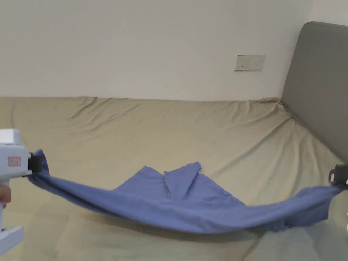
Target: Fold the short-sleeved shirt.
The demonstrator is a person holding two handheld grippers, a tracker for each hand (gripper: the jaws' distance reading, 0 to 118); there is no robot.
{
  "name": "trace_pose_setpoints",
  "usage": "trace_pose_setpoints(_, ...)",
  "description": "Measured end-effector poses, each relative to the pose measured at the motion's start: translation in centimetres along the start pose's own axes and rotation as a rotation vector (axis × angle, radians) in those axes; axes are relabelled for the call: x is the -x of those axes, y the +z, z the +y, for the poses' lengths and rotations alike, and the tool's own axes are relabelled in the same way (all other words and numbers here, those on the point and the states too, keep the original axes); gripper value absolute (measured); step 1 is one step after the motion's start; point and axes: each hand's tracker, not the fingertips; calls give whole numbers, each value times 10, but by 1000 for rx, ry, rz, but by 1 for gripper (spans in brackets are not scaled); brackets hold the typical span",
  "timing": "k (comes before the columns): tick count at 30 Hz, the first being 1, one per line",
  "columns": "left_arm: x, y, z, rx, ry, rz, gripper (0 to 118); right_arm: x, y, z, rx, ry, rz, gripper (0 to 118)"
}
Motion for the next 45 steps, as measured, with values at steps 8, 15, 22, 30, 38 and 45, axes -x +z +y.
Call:
trace_pose_setpoints(8, 35, 50, -92, 108, -105, -73, 2, -27, 65, -98, 151, 119, 50, 2)
trace_pose_setpoints(15, 78, 117, -164, 180, -7, -65, 2, -75, 145, -194, 216, 18, 58, 2)
trace_pose_setpoints(22, 69, 151, -241, 318, 54, -87, 3, -95, 128, -297, 380, -13, 50, 3)
trace_pose_setpoints(30, 80, 158, -257, 325, 130, 49, 116, -88, 104, -317, 463, 88, -94, 114)
trace_pose_setpoints(38, 57, 301, -137, -334, 140, -23, 118, -40, 248, -184, -325, 60, 81, 117)
trace_pose_setpoints(45, 33, 401, -69, -718, 43, 66, 118, 40, 317, -95, -772, 98, 231, 118)
